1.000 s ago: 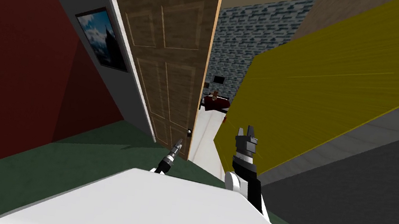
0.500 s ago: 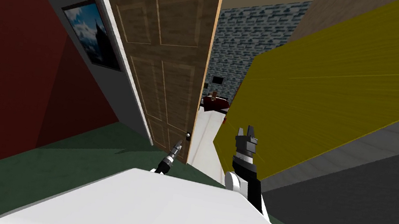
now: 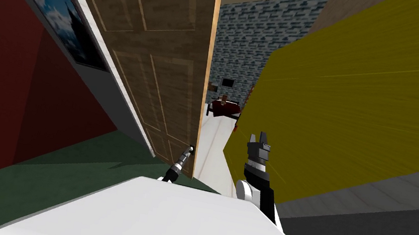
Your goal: Push the door open
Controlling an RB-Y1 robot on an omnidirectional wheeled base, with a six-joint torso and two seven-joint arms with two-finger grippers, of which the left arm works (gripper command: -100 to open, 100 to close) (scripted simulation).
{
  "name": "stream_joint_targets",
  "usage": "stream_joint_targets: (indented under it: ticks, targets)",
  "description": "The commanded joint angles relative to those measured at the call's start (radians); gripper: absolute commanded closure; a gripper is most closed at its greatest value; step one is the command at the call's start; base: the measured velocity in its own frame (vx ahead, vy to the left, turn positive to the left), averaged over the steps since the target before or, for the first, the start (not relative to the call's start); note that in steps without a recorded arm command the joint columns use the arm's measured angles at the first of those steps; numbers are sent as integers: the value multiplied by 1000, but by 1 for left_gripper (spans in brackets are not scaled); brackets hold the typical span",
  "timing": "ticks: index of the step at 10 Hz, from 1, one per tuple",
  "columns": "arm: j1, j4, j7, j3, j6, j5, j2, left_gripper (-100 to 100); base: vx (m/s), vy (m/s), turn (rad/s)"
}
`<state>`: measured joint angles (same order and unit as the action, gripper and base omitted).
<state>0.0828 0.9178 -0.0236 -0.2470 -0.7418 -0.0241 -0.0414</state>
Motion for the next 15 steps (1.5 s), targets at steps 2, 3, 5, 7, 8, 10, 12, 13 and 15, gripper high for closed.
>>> stream_joint_targets:
  ticks: [2,3,5,7,8,10,12,13,15]
  targets:
    - [-2,-4,0,2,-2,1,6,-100,133,-20,-14]
    - [-2,-4,0,2,-2,1,6,100,-17,1,6]
    - [-2,-4,0,2,-2,1,6,100,-25,5,-8]
    - [-2,-4,0,2,-2,1,6,100,-5,1,1]
    - [-2,-4,0,2,-2,1,6,100,0,0,0]
    - [-6,-9,7,16,0,6,-2,100,123,-52,33]
    - [-10,-13,14,32,0,12,-9,100,152,-64,34]
    - [-12,-16,19,43,0,16,-12,100,190,-54,42]
    - [-17,-20,26,60,0,22,-16,100,171,-55,40]
